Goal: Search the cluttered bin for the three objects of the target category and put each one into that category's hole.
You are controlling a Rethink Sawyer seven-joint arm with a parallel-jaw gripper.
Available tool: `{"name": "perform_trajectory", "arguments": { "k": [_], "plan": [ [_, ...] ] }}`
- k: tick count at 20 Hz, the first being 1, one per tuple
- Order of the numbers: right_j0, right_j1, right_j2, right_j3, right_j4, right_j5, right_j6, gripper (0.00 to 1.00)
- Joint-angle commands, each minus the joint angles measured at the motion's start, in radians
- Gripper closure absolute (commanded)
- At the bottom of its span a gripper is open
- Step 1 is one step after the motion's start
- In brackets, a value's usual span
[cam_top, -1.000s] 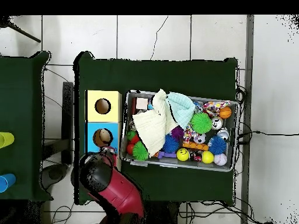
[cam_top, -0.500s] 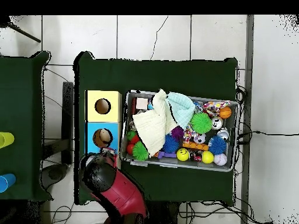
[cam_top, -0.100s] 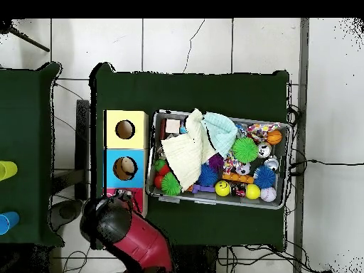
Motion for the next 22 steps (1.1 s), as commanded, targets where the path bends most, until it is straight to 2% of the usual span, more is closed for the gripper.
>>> {"name": "perform_trajectory", "arguments": {
  "k": [1,6,17,22],
  "plan": [
    [0.054,-0.011,-0.087,-0.076,-0.082,0.179,0.266,1.00],
    [0.088,-0.024,-0.085,-0.059,-0.053,0.195,0.301,1.00],
    [0.060,-0.004,-0.009,-0.002,0.031,0.075,0.224,1.00],
    [0.076,0.020,-0.070,-0.050,-0.023,0.119,0.237,1.00]
  ]
}}
